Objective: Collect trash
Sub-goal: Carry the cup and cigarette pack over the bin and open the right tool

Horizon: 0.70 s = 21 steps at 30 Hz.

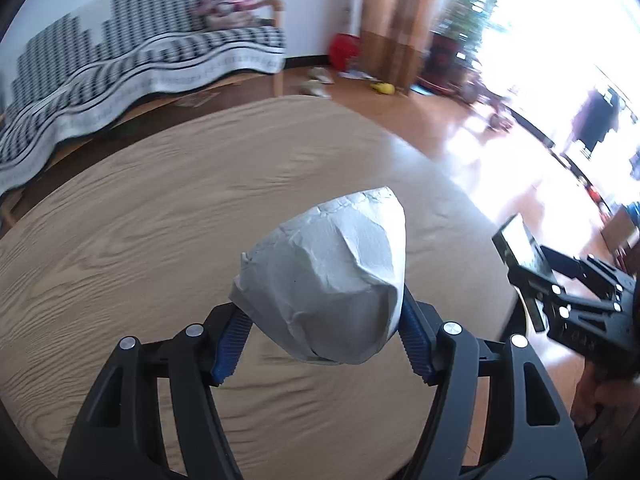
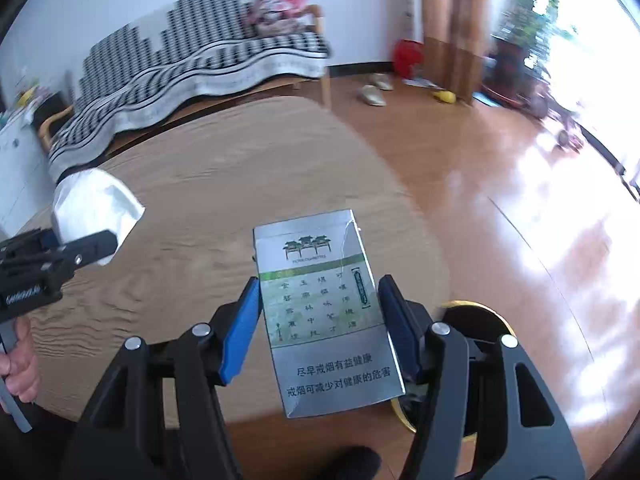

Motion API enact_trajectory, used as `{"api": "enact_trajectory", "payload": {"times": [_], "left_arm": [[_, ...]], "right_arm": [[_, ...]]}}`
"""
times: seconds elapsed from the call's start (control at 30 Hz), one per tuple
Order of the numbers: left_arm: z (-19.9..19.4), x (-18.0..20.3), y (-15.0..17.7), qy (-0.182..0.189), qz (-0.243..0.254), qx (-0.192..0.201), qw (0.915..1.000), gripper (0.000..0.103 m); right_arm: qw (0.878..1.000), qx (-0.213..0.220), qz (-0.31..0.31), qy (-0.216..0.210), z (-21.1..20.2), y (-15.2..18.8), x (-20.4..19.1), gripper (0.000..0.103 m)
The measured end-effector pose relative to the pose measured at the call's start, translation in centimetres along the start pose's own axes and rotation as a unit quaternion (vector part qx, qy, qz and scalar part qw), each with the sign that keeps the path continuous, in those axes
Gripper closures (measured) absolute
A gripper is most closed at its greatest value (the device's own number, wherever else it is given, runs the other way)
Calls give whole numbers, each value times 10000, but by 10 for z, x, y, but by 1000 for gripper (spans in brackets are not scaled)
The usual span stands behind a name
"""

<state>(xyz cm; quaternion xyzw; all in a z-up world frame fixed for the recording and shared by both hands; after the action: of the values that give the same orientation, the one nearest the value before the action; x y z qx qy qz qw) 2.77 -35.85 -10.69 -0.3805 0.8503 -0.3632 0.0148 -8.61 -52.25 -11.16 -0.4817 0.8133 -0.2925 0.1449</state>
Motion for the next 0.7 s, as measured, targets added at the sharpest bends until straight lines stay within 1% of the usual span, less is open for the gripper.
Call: {"api": "enact_trajectory", "payload": {"times": [0.13,0.23,0.33,0.43,0.5,0.57,0.7], "left_arm": [[21,51,6,323,360,-68,9988,38],[39,91,13,554,637,-166,9963,38],[52,126,22,782,866,-243,9929,38],[65,154,31,961,1059,-352,9891,38],[72,167,35,1027,1145,-415,9872,38],[76,177,41,1085,1195,-470,9858,38],[86,185,38,1144,1224,-535,9844,38]], "right_arm": [[9981,-146,528,279,3,24,78,44],[9950,-277,854,429,4,40,118,44],[9887,-545,1262,598,8,59,160,44],[9823,-798,1516,751,12,76,184,44],[9801,-879,1609,764,16,77,187,44],[9784,-917,1685,767,16,81,193,44],[9781,-923,1697,778,19,76,196,44]]}}
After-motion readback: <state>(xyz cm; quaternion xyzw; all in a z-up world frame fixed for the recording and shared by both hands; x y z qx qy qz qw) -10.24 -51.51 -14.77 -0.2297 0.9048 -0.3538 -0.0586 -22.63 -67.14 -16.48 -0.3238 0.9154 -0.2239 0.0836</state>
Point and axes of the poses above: each gripper's, at about its wrist camera, not at the fingertips, and z roughly the way its jaws point, x to its right, y to its underside, the point moved 10 cm from there along z, roughly the way its jaws point, and after that the axes turned 11 degrees about y, right-handed, at the moved point
